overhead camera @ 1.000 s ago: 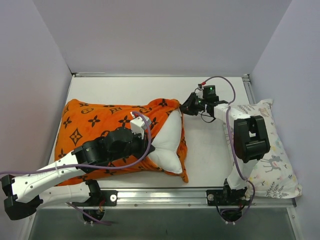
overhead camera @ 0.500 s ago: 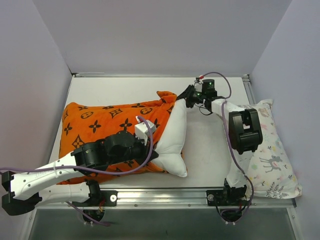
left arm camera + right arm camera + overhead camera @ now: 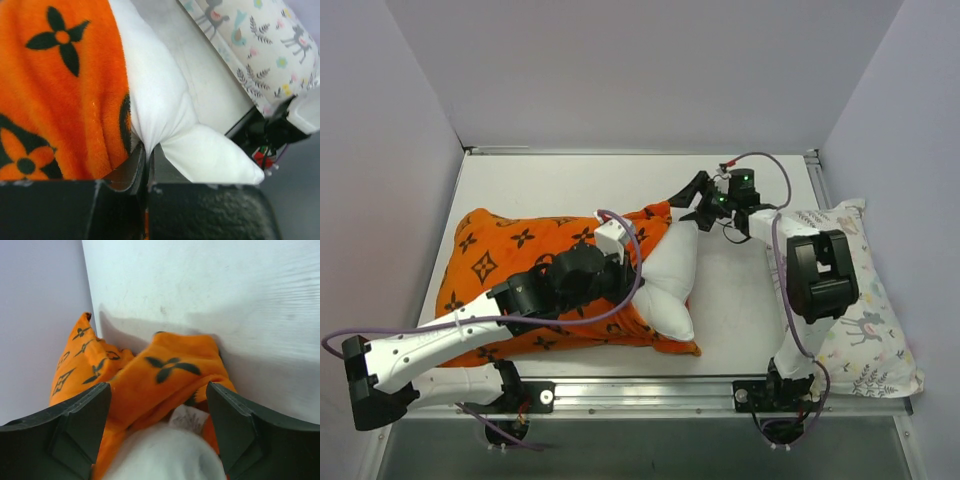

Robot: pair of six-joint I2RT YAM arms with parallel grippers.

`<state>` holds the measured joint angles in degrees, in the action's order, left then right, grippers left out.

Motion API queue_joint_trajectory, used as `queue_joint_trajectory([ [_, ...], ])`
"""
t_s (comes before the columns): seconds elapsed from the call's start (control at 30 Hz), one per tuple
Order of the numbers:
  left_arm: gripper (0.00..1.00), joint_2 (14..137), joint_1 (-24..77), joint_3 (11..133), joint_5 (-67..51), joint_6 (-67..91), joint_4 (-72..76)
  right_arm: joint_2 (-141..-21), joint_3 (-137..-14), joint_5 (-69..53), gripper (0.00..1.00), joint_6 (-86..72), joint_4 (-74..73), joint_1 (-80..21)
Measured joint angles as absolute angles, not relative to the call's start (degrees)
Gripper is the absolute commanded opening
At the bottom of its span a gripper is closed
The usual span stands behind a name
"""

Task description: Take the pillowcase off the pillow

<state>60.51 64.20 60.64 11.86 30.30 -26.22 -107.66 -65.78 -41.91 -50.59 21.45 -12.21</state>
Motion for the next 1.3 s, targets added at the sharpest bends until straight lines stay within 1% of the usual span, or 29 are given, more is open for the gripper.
queue_joint_trajectory([
  [0.1, 0.00, 62.7, 61.5, 59.5, 11.7, 31.5, -22.3, -102.6, -64.1, -38.6, 0.86, -49.3, 16.6, -8.8],
  [0.2, 0.00, 66.0, 61.2, 58.7, 11.5, 32.4, -18.9, -96.2, -64.7, -33.4, 0.88, -46.4, 9.1, -5.9],
  [0.33, 0.00, 69.3, 60.7, 57.4, 10.8, 33.6, -15.2, -84.8, -63.7, -29.5, 0.91, -43.7, 2.2, -5.7],
  [0.43, 0.00, 71.1, 59.8, 57.3, 10.5, 34.5, -12.8, -74.0, -58.0, -28.1, 0.96, -41.6, 0.5, -8.1],
  [0.53, 0.00, 72.1, 59.0, 57.3, 10.2, 35.6, -11.1, -63.1, -50.0, -26.7, 1.00, -39.0, -1.4, -13.5],
  [0.57, 0.02, 72.2, 58.8, 57.3, 10.0, 35.8, -10.8, -59.9, -46.9, -26.2, 1.00, -38.4, -1.5, -15.7],
  [0.6, 0.06, 72.2, 58.8, 57.3, 10.0, 36.0, -10.6, -56.9, -43.7, -26.0, 1.00, -37.9, -1.5, -17.7],
  [0.67, 0.09, 72.2, 58.8, 57.2, 10.0, 36.5, -10.2, -52.2, -37.9, -25.8, 1.00, -37.3, -2.1, -21.5],
  [0.8, 0.09, 72.2, 58.8, 56.7, 9.9, 37.2, -10.0, -48.9, -30.5, -26.0, 1.00, -36.8, -1.0, -24.4],
  [1.1, 0.08, 72.6, 58.8, 56.2, 9.6, 38.6, -9.8, -43.5, -23.5, -27.4, 1.00, -38.4, 9.9, -27.2],
  [1.3, 0.08, 72.9, 58.8, 55.9, 9.0, 38.9, -9.6, -43.5, -20.4, -29.8, 1.00, -39.3, 15.9, -28.9],
])
